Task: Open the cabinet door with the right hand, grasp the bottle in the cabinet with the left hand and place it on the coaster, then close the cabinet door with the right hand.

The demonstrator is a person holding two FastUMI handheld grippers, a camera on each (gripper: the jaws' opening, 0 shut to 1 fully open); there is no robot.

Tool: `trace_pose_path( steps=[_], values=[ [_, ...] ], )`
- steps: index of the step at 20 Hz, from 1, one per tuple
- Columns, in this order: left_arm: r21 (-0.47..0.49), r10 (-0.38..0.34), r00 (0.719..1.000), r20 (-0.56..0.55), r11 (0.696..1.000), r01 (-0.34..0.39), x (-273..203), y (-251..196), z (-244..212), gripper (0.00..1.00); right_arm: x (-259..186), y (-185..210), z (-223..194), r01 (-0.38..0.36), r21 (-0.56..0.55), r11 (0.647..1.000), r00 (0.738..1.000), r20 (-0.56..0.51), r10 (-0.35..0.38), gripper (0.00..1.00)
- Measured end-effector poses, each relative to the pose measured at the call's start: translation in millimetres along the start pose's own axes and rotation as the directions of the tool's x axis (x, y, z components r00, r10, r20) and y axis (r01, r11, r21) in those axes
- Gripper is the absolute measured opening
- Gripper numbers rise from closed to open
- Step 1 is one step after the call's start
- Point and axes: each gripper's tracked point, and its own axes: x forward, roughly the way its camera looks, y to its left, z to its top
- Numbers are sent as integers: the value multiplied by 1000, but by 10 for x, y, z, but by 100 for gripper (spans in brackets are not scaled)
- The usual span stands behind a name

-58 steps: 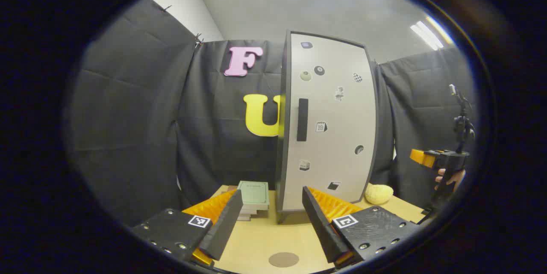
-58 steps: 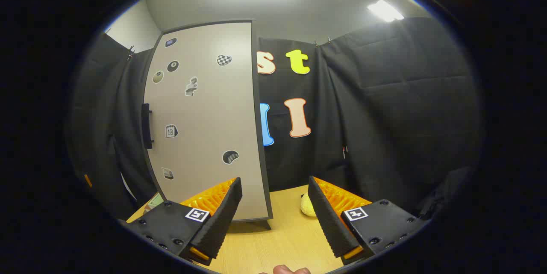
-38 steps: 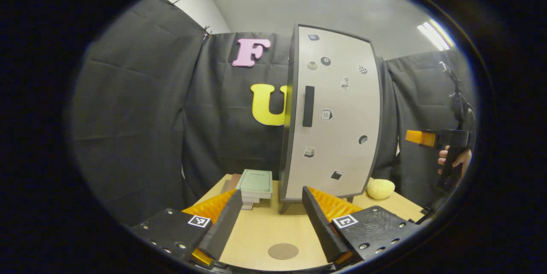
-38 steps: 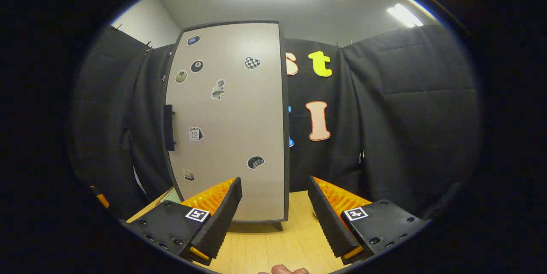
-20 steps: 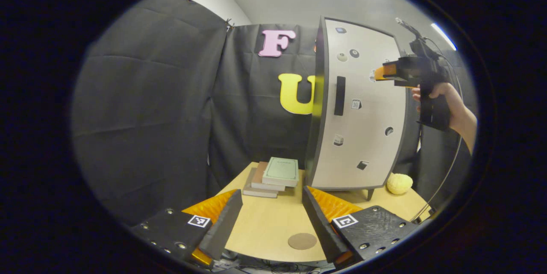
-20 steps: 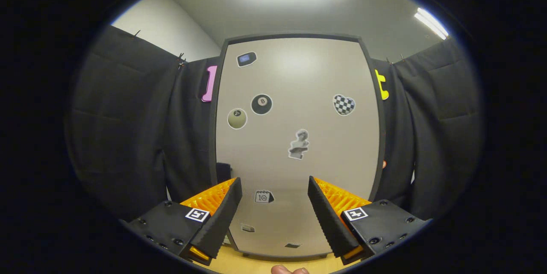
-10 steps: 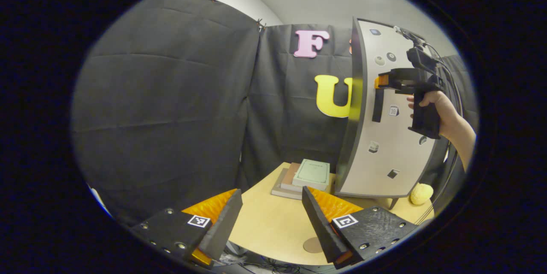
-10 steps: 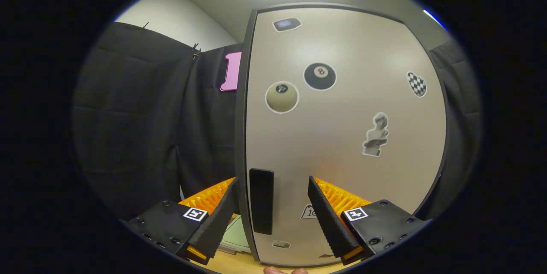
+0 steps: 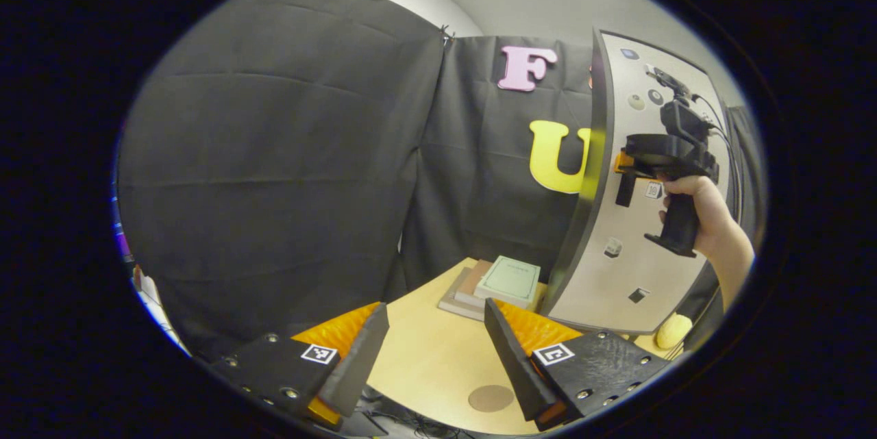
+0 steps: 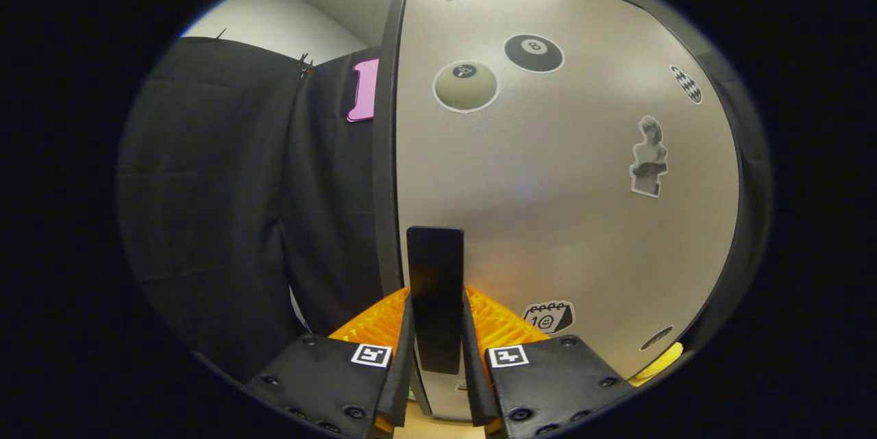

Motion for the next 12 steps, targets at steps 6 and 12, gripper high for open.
trace_pose_path(
  steps=[6, 12],
  values=[
    [86, -85, 996, -16, 993, 86, 102, -82, 31, 88, -14, 2, -13, -18, 18, 1000, 1000, -24, 19, 27],
    [126, -183, 983, -15, 975, 183, 201, -42, 113, 85, -90, 28, -44, -39, 29, 999, 998, -39, 40, 13]
  ],
)
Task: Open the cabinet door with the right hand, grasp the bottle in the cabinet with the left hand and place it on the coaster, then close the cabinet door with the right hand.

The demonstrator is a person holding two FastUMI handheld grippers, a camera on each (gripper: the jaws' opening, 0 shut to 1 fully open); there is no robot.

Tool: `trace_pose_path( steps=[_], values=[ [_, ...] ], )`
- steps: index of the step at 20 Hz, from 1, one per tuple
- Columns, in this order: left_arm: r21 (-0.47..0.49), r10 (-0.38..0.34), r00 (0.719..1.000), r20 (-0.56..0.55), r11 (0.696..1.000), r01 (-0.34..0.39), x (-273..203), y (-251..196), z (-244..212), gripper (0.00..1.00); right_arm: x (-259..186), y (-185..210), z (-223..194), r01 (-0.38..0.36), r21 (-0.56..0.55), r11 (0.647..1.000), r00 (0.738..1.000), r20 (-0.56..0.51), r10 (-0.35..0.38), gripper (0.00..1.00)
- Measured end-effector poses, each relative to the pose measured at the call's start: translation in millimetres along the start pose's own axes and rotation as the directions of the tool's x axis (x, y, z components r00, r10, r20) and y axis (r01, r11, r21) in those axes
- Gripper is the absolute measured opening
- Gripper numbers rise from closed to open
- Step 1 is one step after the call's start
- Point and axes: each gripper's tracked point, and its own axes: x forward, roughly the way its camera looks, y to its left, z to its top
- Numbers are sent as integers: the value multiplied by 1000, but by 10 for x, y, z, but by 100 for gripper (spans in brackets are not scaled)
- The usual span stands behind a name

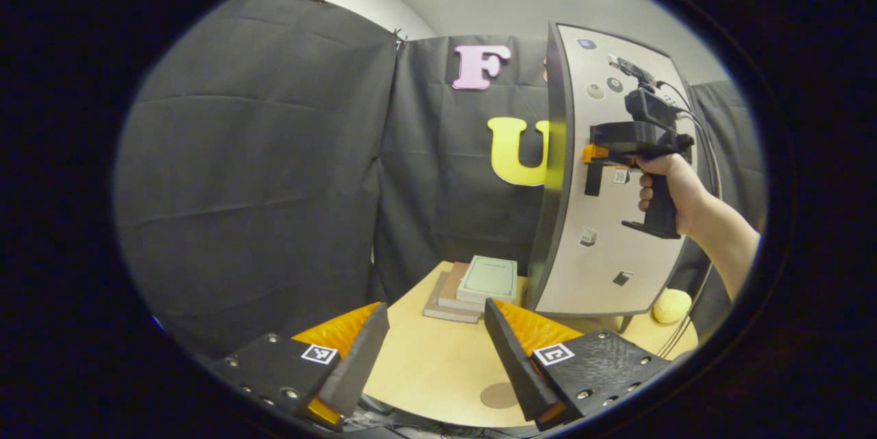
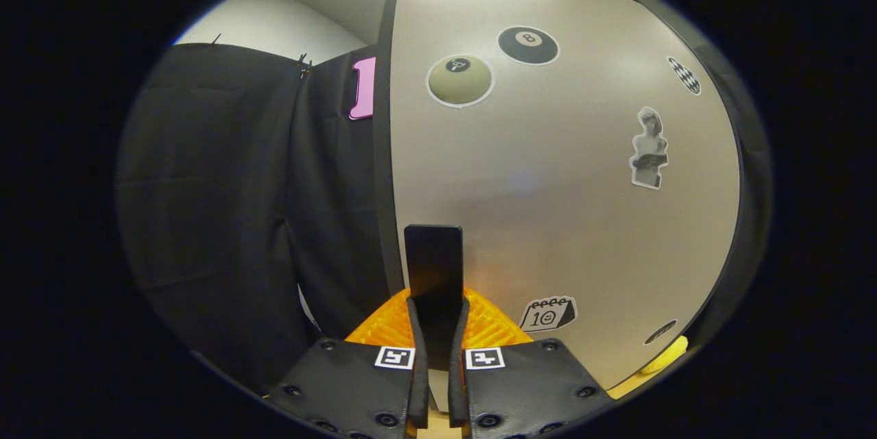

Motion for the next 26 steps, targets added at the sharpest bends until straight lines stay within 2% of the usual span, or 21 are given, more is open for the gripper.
trace_pose_path(
  steps=[4, 6, 10, 13, 14, 16, 22, 25, 26],
  values=[
    [-18, -79, 997, -11, 997, 79, 84, 77, 8, 88, -198, 18, -7, 1, 6, 1000, 1000, -6, -1, 11],
    [-17, -111, 994, -15, 994, 111, 88, 126, -24, 85, -313, 21, -12, 5, 6, 1000, 1000, -3, -5, 13],
    [-40, -201, 979, -28, 979, 200, -47, 123, -183, 86, -557, -16, -29, 28, 10, 1000, 1000, -2, -28, 13],
    [-13, -259, 965, -32, 966, 259, 14, 48, -194, 88, -720, -65, -35, 49, 10, 999, 999, -8, -49, 13],
    [1, -275, 961, -32, 962, 275, 23, 18, -188, 85, -773, -81, -48, 51, 11, 999, 999, -13, -51, 13],
    [21, -302, 953, -37, 953, 303, 29, -52, -219, 85, -856, -109, -51, 50, 11, 999, 999, -15, -49, 13],
    [12, -344, 938, -34, 939, 344, -26, -453, -178, 85, -1116, -183, -53, -1, 39, 999, 1000, 3, 1, 13],
    [-22, -308, 950, -55, 951, 307, 33, -576, -242, 88, -1200, -250, -37, -41, 22, 999, 999, 3, 41, 13],
    [-25, -299, 953, -50, 954, 299, 33, -628, -215, 85, -1242, -281, -47, -53, 20, 998, 999, -2, 53, 13]
  ],
)
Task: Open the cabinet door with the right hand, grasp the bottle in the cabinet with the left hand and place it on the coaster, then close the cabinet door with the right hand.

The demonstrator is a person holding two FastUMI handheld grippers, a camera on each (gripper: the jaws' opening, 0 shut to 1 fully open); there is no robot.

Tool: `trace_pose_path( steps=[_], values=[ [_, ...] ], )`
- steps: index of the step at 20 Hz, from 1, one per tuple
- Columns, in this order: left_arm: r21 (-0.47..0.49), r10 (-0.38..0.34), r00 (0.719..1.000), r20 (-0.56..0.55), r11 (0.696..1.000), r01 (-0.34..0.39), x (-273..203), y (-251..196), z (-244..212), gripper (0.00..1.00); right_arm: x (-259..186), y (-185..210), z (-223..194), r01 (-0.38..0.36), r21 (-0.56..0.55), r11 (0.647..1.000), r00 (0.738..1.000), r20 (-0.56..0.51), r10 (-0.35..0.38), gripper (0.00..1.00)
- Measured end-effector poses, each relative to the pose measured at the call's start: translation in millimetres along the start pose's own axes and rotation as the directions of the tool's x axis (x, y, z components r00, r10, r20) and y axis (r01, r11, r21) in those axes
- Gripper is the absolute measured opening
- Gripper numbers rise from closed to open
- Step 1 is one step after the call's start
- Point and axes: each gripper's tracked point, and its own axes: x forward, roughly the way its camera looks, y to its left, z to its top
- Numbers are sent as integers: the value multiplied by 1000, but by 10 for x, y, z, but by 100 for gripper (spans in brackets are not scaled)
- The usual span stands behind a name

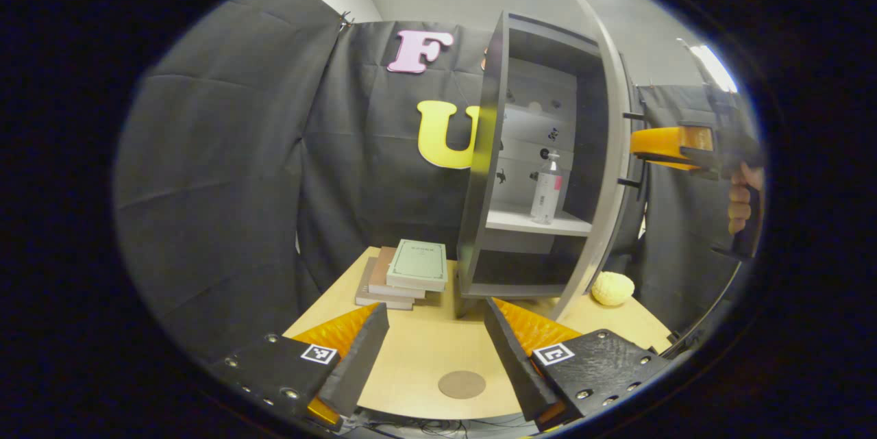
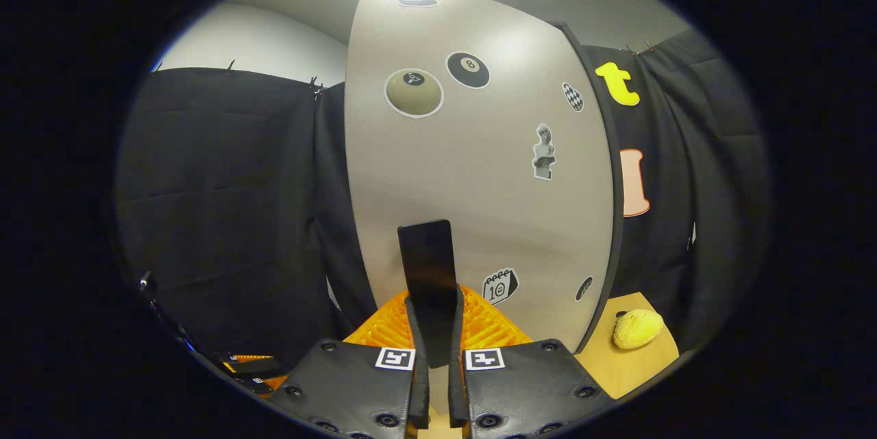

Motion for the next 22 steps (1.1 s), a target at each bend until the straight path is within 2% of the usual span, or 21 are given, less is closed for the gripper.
trace_pose_path(
  steps=[3, 4, 8, 12, 13, 17, 22],
  values=[
    [25, 15, 1000, 5, 1000, -15, 1, -214, 46, 88, -87, -91, 5, -32, 3, 999, 999, 2, 32, 13],
    [41, 17, 1000, 8, 999, -17, 1, -292, 53, 85, -124, -123, 2, -41, -3, 999, 999, 4, 41, 13],
    [84, 7, 1000, 11, 996, -7, 26, -698, 9, 85, -240, -254, 5, -64, -2, 998, 998, 1, 64, 13],
    [38, -29, 1000, -1, 999, 29, 2, -1254, -100, 88, -355, -408, 6, -68, -11, 998, 998, 3, 68, 13],
    [28, -34, 999, 1, 999, 34, -6, -1375, -110, 85, -387, -455, 11, -65, -16, 998, 998, 5, 65, 13],
    [44, -44, 999, 9, 998, 44, -78, -1817, -149, 85, -512, -656, 20, -48, -15, 999, 999, 8, 49, 12],
    [79, -52, 999, -9, 996, 52, -101, -2191, -288, 85, -621, -960, 52, 16, -22, 1000, 1000, 13, -16, 12]
  ],
)
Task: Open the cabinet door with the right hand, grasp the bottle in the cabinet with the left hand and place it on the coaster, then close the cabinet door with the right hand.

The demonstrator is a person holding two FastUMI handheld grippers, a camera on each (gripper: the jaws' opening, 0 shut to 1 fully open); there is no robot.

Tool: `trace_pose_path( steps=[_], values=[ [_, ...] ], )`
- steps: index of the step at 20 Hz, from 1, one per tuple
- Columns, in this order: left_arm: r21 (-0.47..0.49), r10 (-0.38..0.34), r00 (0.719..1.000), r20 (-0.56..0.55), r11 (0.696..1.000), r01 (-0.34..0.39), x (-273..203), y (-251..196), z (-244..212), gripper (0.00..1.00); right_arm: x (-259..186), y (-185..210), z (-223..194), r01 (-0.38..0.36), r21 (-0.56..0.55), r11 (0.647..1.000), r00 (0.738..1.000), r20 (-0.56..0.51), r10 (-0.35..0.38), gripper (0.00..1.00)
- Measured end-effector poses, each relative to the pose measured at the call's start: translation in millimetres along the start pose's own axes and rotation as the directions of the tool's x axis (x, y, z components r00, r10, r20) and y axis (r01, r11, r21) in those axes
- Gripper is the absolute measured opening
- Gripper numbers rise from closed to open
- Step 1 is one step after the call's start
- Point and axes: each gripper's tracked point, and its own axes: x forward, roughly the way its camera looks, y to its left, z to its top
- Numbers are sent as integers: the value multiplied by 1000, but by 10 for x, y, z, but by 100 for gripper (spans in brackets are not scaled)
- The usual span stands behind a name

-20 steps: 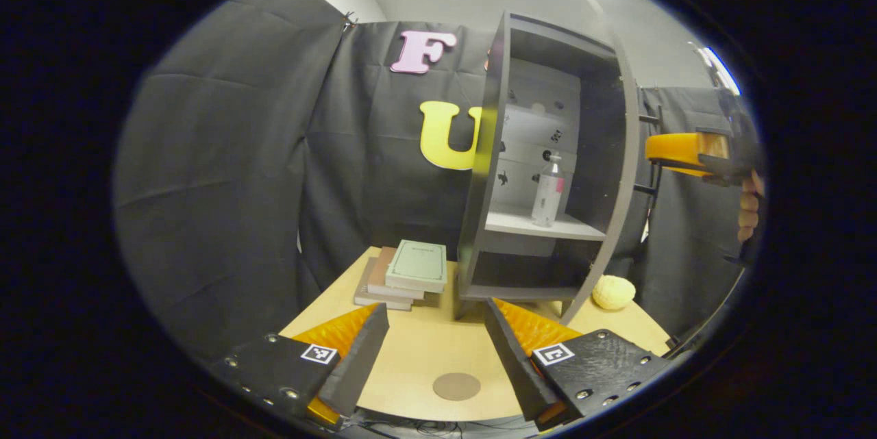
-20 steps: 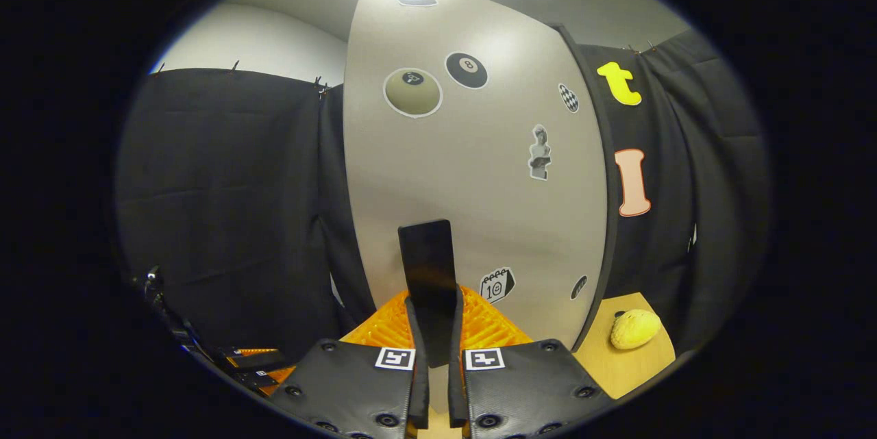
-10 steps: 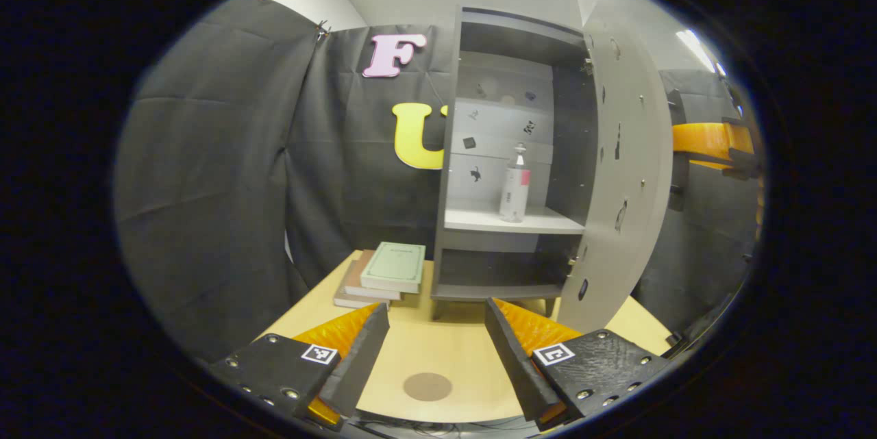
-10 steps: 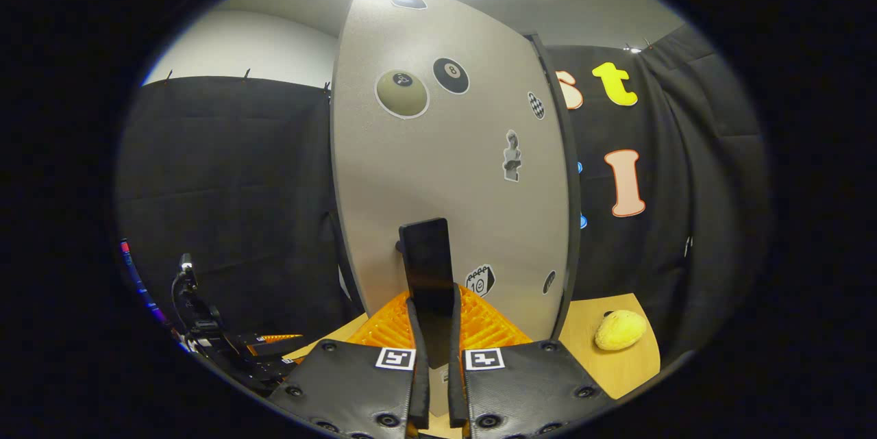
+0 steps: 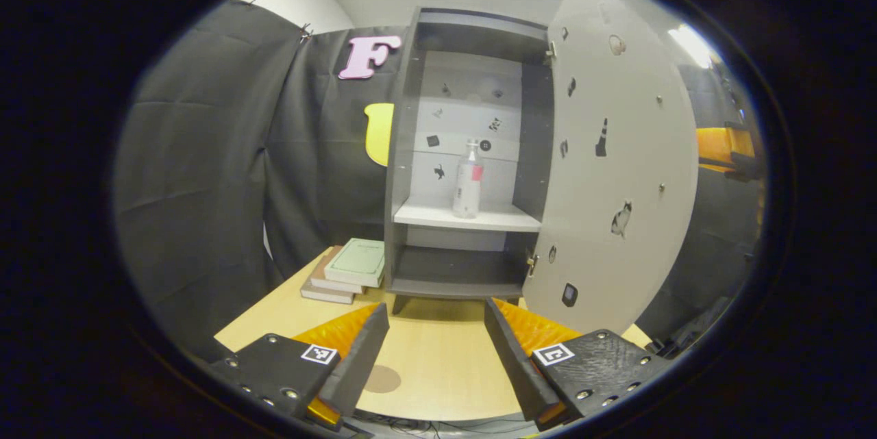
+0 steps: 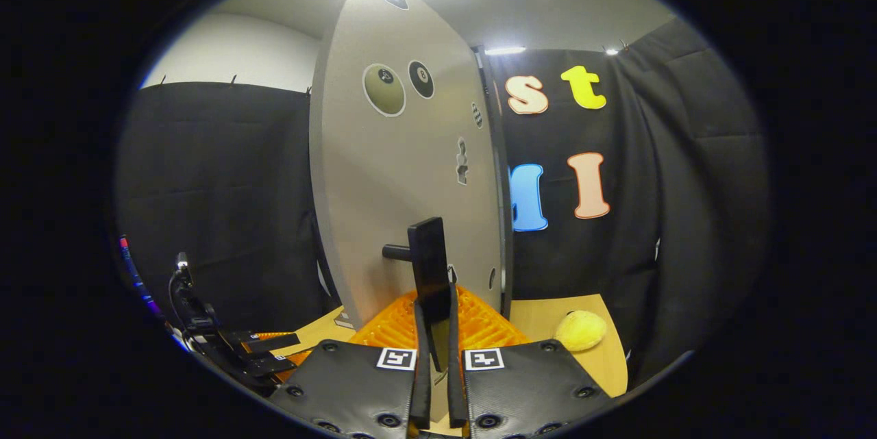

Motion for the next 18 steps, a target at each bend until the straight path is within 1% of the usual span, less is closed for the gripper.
trace_pose_path(
  steps=[1, 2, 3, 4, 5, 6, 7, 10, 12, 14, 15, 16, 17, 18],
  values=[
    [2, -9, 1000, 1, 1000, 9, 9, -62, -12, 85, -11, -65, 3, 22, -5, 1000, 1000, 1, -22, 10],
    [8, -17, 1000, 4, 1000, 17, 13, -108, 9, 85, 6, -134, 12, 45, -1, 999, 999, 9, -45, 12],
    [19, -21, 1000, 5, 1000, 21, 6, -138, 0, 85, 38, -201, -3, 82, 10, 997, 997, 11, -82, 11],
    [34, -24, 1000, 5, 999, 24, 21, -182, 6, 85, 37, -236, 22, 92, 26, 995, 996, 19, -92, 0],
    [48, -27, 1000, 4, 998, 27, 29, -249, 7, 85, 9, -167, 12, 67, 50, 997, 998, 16, -67, 4],
    [55, -34, 999, 1, 998, 34, 70, -290, 32, 85, -12, -147, 0, 52, 75, 996, 998, 13, -53, 4],
    [57, -47, 999, 1, 997, 46, 123, -314, 37, 85, -33, -128, 11, 55, 77, 995, 998, 25, -57, 4],
    [62, -85, 996, 9, 994, 84, 369, -326, 197, 85, -13, -278, 42, 102, 1, 995, 994, 39, -102, 4],
    [68, -117, 993, 13, 991, 116, 630, -314, 300, 85, -32, -304, 17, 108, 6, 994, 994, 28, -108, 4],
    [78, -146, 989, 24, 987, 144, 886, -306, 413, 85, -145, -262, -45, 111, 23, 994, 994, 13, -112, 4],
    [84, -161, 986, 32, 984, 158, 1012, -307, 479, 88, -203, -256, -65, 123, 29, 992, 992, 9, -124, 4],
    [95, -177, 983, 40, 980, 172, 1134, -308, 549, 85, -296, -255, -110, 148, 47, 988, 989, -5, -148, 4],
    [110, -189, 981, 51, 977, 183, 1266, -274, 631, 88, -373, -274, -151, 182, 71, 981, 983, -25, -180, 6],
    [127, -203, 977, 63, 973, 194, 1398, -262, 730, 88, -450, -288, -192, 214, 98, 972, 977, -47, -210, 5]
  ],
)
